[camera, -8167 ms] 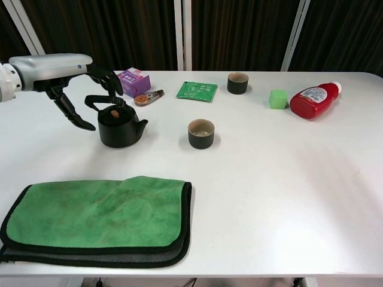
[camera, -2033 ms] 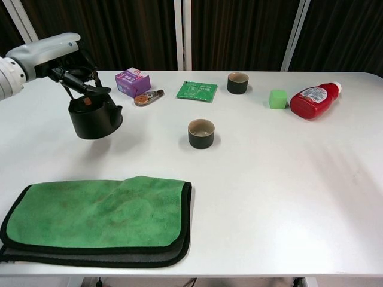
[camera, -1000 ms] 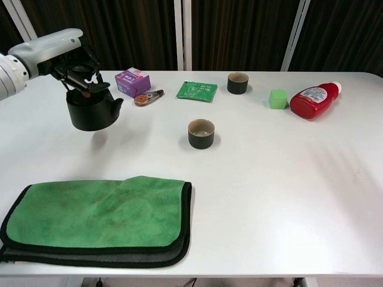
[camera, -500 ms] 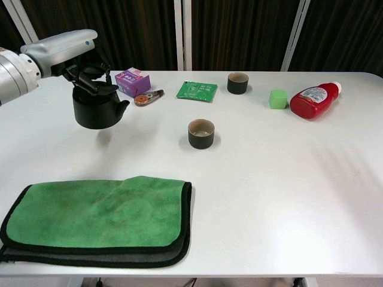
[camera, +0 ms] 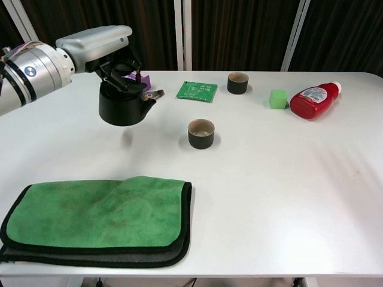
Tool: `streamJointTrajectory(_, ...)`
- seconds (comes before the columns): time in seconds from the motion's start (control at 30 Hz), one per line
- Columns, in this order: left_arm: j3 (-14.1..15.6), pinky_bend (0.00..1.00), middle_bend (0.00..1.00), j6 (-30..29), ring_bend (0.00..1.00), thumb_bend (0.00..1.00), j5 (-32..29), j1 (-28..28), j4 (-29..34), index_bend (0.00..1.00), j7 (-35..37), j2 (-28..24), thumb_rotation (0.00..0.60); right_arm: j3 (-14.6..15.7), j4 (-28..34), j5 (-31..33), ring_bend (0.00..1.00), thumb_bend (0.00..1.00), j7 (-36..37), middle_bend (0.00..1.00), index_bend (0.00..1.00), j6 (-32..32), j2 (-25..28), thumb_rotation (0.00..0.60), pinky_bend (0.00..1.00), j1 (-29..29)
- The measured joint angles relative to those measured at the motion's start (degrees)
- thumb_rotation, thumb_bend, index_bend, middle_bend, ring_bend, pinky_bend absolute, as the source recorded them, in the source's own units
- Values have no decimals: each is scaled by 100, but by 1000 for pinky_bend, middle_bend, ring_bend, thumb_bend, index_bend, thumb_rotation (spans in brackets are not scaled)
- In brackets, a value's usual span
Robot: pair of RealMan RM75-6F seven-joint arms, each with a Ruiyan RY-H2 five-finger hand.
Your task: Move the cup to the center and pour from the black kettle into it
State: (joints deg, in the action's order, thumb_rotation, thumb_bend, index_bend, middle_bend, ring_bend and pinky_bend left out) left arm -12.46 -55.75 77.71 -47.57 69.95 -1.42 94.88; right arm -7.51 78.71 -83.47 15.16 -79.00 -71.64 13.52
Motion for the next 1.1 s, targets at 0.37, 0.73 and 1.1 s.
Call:
streamJointTrajectory(0.37, -206, 493, 1000, 181, 930, 465, -256, -385, 41, 1000, -634, 353, 600, -17, 8, -3, 0, 180, 34, 0, 0, -26, 30, 600, 0, -7)
streamJointTrajectory(0.73, -352, 494, 1000, 365, 931, 464, -541, -686, -120, 1000, -938, 607, 600, -25, 34, 7, 0, 180, 47, 0, 0, -75, 71, 600, 0, -46)
streamJointTrajectory(1.1, -367, 500, 1000, 409, 931, 465, -615, -843, -298, 1000, -979, 805, 600, -24, -11, 21, 0, 181, 79, 0, 0, -41, 57, 600, 0, -43)
